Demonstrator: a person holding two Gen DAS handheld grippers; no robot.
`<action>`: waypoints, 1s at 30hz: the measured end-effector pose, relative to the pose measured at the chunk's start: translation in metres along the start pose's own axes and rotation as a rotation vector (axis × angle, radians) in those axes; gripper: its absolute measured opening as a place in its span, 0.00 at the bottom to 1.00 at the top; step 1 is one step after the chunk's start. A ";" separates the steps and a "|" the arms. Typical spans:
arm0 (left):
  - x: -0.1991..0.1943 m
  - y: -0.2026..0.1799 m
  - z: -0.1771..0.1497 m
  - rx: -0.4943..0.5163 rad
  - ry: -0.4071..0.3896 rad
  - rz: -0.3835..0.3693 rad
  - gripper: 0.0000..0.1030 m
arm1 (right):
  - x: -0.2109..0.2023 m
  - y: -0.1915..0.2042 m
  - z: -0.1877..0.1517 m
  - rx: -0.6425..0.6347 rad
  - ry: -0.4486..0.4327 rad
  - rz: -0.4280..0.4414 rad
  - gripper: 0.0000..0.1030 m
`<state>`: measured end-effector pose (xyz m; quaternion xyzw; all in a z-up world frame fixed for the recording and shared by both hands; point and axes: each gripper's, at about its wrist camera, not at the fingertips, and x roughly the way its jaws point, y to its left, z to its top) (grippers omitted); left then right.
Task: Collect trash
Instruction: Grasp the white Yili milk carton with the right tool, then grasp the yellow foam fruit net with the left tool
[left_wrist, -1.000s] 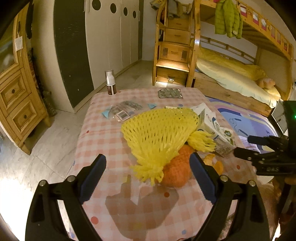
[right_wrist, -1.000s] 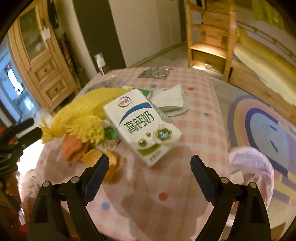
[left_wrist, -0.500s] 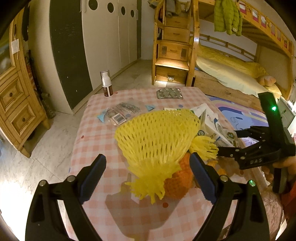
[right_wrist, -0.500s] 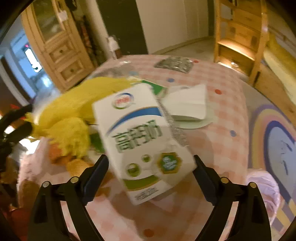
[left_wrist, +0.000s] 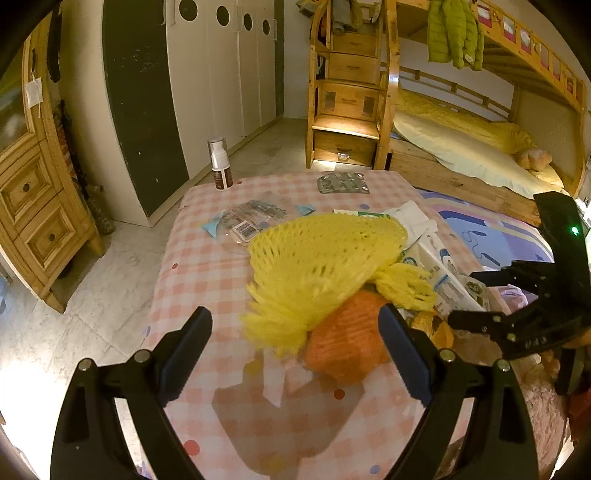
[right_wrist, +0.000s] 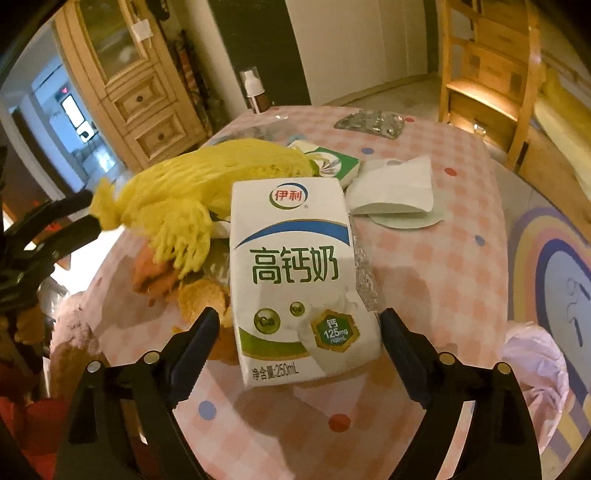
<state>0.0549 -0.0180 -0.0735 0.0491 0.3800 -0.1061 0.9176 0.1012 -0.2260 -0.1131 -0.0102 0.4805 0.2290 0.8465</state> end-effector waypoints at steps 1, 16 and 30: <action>-0.001 0.000 -0.001 0.000 0.000 0.002 0.86 | 0.000 0.000 0.000 0.000 -0.002 -0.009 0.77; -0.001 -0.012 0.001 0.065 -0.017 -0.010 0.86 | -0.093 0.002 -0.026 0.225 -0.239 -0.142 0.71; 0.055 -0.029 0.050 0.075 0.083 -0.128 0.80 | -0.097 -0.005 -0.035 0.276 -0.250 -0.171 0.72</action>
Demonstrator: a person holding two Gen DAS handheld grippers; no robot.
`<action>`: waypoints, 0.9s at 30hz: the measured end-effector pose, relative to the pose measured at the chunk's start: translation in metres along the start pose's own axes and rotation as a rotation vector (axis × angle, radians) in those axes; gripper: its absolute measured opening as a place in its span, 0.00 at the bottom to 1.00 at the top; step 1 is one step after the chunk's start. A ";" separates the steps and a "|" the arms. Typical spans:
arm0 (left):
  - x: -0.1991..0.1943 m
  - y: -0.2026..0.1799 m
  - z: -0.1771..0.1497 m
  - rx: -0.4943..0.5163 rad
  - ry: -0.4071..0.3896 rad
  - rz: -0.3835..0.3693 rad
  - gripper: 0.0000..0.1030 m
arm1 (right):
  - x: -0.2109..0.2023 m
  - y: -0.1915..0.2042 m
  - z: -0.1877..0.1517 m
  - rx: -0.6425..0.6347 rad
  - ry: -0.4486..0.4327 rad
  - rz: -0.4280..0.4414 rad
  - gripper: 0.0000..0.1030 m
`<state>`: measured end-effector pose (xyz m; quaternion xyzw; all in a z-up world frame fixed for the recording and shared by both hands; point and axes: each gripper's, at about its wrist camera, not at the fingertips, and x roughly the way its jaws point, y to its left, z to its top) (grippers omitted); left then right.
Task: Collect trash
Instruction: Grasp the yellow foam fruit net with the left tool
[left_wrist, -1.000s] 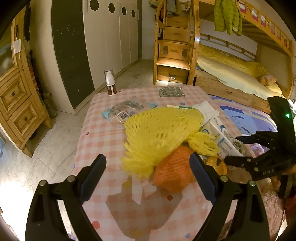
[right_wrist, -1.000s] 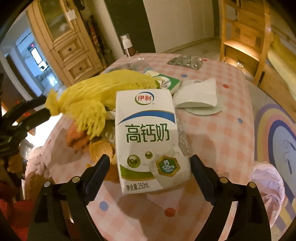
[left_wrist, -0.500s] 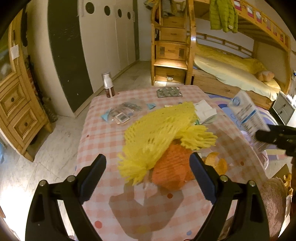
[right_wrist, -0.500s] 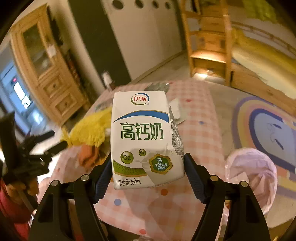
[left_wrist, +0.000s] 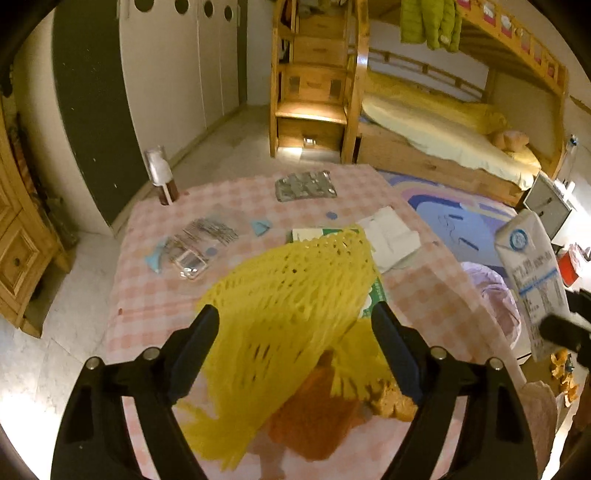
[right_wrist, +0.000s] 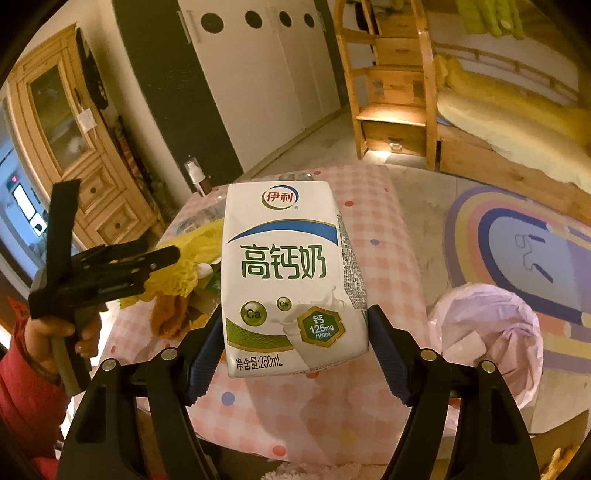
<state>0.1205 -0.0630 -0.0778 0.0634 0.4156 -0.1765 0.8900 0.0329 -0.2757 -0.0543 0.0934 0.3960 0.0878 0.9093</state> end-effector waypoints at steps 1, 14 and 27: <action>0.004 -0.003 0.002 0.003 0.011 -0.004 0.80 | 0.001 -0.001 -0.001 0.004 0.003 0.001 0.72; -0.010 0.005 0.000 0.011 -0.042 0.018 0.13 | -0.008 0.004 -0.006 0.003 -0.015 0.002 0.72; -0.124 -0.016 0.013 -0.023 -0.292 -0.143 0.13 | -0.059 -0.003 -0.004 0.018 -0.149 -0.095 0.72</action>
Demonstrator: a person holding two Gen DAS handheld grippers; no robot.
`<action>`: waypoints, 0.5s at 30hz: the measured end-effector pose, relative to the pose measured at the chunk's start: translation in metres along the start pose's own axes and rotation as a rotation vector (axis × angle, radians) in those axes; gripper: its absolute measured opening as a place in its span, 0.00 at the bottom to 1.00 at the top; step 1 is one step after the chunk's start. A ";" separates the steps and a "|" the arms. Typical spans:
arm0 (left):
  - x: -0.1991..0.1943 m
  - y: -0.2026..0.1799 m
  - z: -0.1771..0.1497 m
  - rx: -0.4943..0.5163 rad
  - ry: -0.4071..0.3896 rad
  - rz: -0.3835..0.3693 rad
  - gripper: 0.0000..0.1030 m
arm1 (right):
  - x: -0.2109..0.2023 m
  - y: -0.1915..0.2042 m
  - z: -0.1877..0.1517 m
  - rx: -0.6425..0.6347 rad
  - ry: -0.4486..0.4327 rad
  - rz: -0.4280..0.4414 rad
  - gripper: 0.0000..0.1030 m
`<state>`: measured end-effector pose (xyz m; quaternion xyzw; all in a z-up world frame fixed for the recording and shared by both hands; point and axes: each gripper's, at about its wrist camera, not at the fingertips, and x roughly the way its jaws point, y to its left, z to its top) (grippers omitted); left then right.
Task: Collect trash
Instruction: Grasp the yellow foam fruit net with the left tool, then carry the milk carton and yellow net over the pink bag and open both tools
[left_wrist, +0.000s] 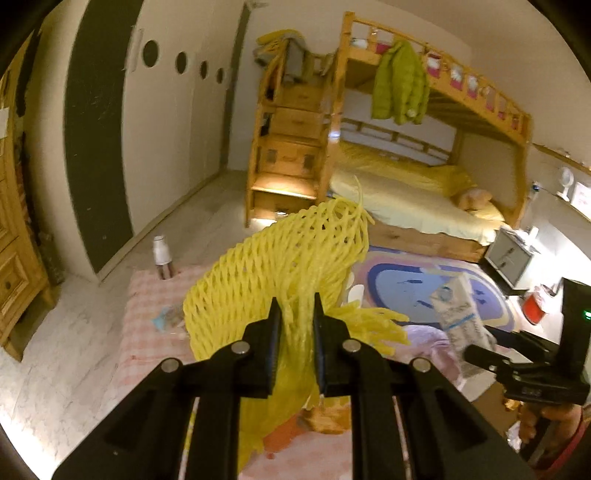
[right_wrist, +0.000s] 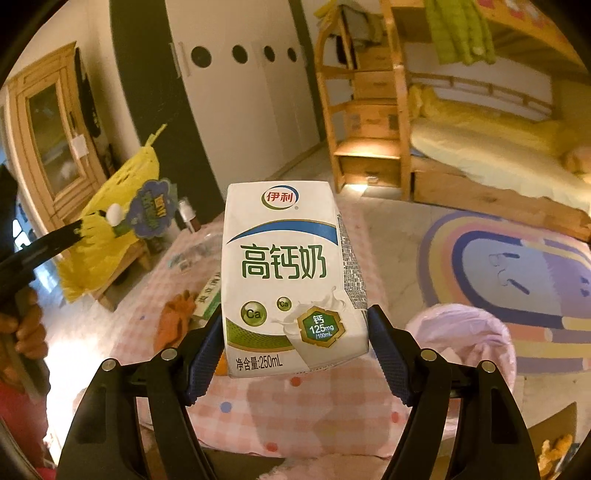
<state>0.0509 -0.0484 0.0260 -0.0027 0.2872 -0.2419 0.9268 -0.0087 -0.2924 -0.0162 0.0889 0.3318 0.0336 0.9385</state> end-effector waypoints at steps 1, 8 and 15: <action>0.000 -0.005 -0.001 -0.001 0.000 -0.019 0.13 | -0.003 -0.003 -0.001 0.003 -0.003 -0.011 0.72; 0.017 -0.033 -0.009 -0.082 0.035 -0.248 0.13 | -0.024 -0.030 -0.011 0.041 -0.032 -0.094 0.72; 0.047 -0.090 -0.017 0.012 0.080 -0.286 0.13 | -0.042 -0.079 -0.027 0.125 -0.043 -0.218 0.72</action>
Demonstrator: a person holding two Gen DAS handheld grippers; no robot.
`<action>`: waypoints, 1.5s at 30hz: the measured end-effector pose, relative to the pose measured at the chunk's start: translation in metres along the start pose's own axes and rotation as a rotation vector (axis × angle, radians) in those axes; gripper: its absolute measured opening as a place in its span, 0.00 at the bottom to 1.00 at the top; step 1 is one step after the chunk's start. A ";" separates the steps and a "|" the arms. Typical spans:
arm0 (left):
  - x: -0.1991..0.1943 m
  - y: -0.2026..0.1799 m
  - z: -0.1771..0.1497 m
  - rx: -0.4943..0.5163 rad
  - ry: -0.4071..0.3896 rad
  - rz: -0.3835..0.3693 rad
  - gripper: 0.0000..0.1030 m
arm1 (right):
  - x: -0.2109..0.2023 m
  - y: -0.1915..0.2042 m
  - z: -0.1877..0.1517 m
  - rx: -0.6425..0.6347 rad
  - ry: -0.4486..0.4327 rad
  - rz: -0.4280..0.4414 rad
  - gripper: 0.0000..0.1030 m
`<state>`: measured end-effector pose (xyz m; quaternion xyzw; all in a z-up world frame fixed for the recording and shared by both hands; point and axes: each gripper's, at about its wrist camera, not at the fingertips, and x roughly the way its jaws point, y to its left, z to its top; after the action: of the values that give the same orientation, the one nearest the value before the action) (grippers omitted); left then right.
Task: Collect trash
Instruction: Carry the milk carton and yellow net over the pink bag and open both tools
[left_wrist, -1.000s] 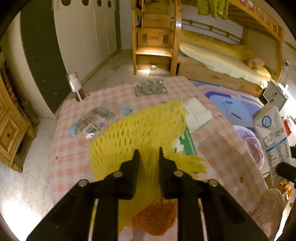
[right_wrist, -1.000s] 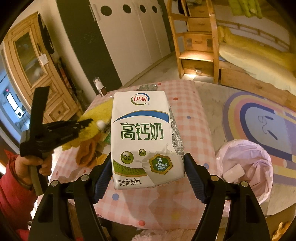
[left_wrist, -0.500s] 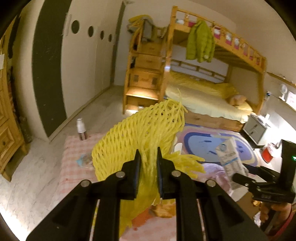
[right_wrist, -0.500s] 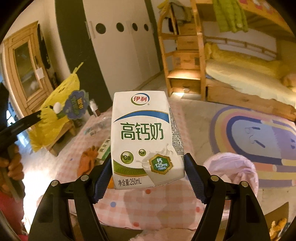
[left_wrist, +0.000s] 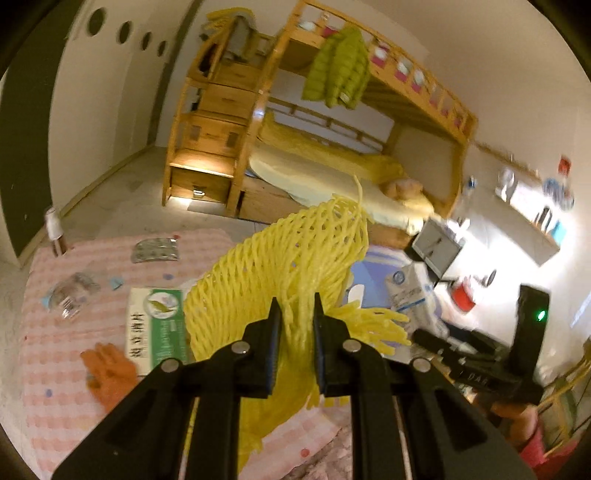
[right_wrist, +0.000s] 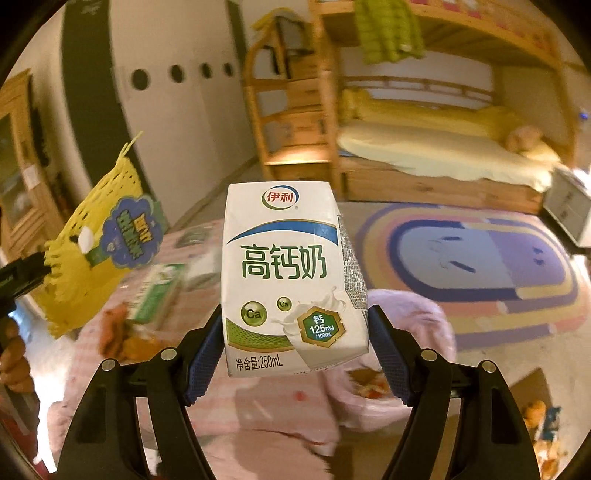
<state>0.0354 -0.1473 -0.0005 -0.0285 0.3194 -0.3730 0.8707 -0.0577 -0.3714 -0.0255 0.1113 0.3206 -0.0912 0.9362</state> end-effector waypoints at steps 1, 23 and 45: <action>0.010 -0.011 -0.002 0.027 0.011 -0.006 0.13 | 0.000 -0.009 -0.002 0.011 0.001 -0.028 0.72; 0.223 -0.100 -0.015 0.116 0.305 -0.186 0.16 | 0.086 -0.128 -0.042 0.168 0.222 -0.249 0.72; 0.182 -0.072 -0.001 0.090 0.201 -0.046 0.73 | 0.069 -0.140 -0.036 0.270 0.167 -0.222 0.81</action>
<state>0.0835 -0.3210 -0.0774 0.0407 0.3875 -0.4079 0.8257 -0.0594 -0.5031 -0.1173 0.2069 0.3921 -0.2264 0.8673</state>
